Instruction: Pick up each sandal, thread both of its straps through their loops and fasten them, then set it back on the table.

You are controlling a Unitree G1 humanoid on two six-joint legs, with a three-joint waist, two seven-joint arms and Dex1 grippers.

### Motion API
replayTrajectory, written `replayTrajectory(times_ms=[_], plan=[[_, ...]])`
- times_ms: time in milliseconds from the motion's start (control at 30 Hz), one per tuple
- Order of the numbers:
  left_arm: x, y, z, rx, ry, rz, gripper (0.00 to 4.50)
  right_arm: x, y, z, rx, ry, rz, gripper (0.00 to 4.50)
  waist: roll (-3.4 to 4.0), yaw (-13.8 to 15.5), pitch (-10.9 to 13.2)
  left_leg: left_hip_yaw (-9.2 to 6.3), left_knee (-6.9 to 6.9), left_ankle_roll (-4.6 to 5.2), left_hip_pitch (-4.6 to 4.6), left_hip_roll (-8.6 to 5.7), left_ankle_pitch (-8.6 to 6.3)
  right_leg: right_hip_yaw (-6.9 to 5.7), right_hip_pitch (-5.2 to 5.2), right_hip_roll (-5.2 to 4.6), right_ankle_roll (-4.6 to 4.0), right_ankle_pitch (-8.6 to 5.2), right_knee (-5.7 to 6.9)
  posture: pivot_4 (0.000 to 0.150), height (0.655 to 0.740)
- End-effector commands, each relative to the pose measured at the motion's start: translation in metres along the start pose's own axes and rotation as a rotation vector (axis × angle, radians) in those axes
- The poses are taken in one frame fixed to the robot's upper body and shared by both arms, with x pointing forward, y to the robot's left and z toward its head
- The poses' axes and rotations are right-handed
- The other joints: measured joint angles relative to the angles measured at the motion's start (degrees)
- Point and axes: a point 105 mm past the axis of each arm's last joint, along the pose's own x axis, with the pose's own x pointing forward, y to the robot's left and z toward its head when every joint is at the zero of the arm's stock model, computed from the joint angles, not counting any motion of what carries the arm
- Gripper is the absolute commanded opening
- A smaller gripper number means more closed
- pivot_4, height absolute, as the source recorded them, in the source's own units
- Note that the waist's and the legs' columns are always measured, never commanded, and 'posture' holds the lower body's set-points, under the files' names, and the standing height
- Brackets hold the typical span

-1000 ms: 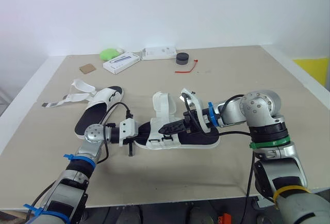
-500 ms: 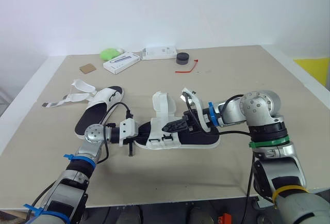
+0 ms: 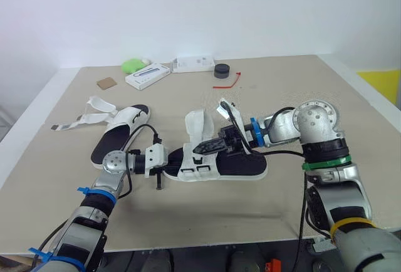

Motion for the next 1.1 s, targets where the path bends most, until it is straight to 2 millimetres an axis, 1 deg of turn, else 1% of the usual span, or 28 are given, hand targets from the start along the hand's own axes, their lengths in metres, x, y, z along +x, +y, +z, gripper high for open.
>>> replayTrajectory(times_ms=[33,133,200,267,367,433,533,567,833,1000,1100], plan=[[-0.004,-0.083,-0.073,-0.308,0.257,-0.224,0.00,-0.004,0.013,0.003,-0.020,-0.011,0.047,0.46,0.00,0.00,0.00,0.00,0.00,0.00,0.00,0.00,0.00,0.00,0.00,0.00,0.00,0.00,0.00,0.150,0.7400],[-0.004,-0.083,-0.073,-0.310,0.256,-0.222,0.00,-0.002,0.009,-0.005,-0.007,0.007,0.029,0.46,0.00,0.00,0.00,0.00,0.00,0.00,0.00,0.00,0.00,-0.01,0.00,0.00,0.00,0.00,0.00,0.150,0.7400],[-0.004,-0.084,-0.074,-0.313,0.256,-0.221,0.00,-0.001,-0.001,-0.011,0.015,0.010,-0.024,0.46,-0.01,0.00,0.00,0.00,0.00,0.00,0.00,0.00,0.00,0.00,0.00,0.00,0.00,0.00,0.00,0.150,0.7400],[-0.005,-0.084,-0.074,-0.314,0.257,-0.222,0.00,-0.002,-0.007,-0.010,0.035,0.002,-0.056,0.46,0.03,0.00,0.02,0.01,0.00,0.00,0.00,0.00,0.00,0.00,-0.01,0.00,0.00,0.00,-0.01,0.150,0.7400],[-0.006,-0.086,-0.075,-0.315,0.262,-0.227,0.00,-0.007,-0.007,0.005,0.046,-0.038,-0.066,0.46,0.03,-0.01,0.02,0.00,0.00,0.00,0.01,0.00,0.00,-0.01,-0.02,0.00,0.00,0.00,0.00,0.150,0.7400],[-0.006,-0.086,-0.075,-0.315,0.264,-0.228,0.00,-0.008,-0.007,0.008,0.043,-0.042,-0.072,0.46,0.07,-0.01,0.04,0.01,0.00,0.00,0.01,0.00,0.00,0.00,-0.05,0.00,0.00,0.00,-0.01,0.150,0.7400],[-0.006,-0.087,-0.076,-0.316,0.263,-0.227,0.00,-0.008,-0.006,0.008,0.045,-0.042,-0.066,0.46,0.04,0.00,0.02,0.01,0.00,0.00,0.01,0.00,0.00,0.00,-0.03,0.00,0.00,0.00,-0.01,0.150,0.7400],[-0.006,-0.087,-0.076,-0.316,0.263,-0.226,0.00,-0.008,-0.006,0.008,0.046,-0.043,-0.066,0.22,0.04,-0.01,0.02,0.01,0.00,0.00,0.01,0.00,0.00,0.00,-0.02,0.00,0.00,0.00,-0.01,0.150,0.7400],[-0.006,-0.088,-0.076,-0.319,0.264,-0.226,0.00,-0.007,-0.004,0.008,0.042,-0.050,-0.054,0.22,0.05,-0.01,0.03,0.01,0.00,0.00,0.01,0.00,0.00,0.00,-0.03,0.00,0.00,0.00,-0.01,0.150,0.7400],[-0.006,-0.088,-0.076,-0.318,0.261,-0.226,0.00,-0.008,-0.011,0.006,0.064,-0.040,-0.081,0.22,0.05,-0.01,0.02,0.00,0.00,0.01,0.01,0.00,0.00,0.00,-0.03,0.00,0.00,0.00,0.00,0.150,0.7400],[-0.006,-0.088,-0.075,-0.320,0.260,-0.226,0.00,-0.008,-0.012,0.003,0.052,-0.031,-0.092,0.22,0.05,-0.01,0.03,0.00,0.00,0.00,0.01,0.00,0.00,0.00,-0.03,0.00,0.00,0.00,0.00,0.150,0.7400]])
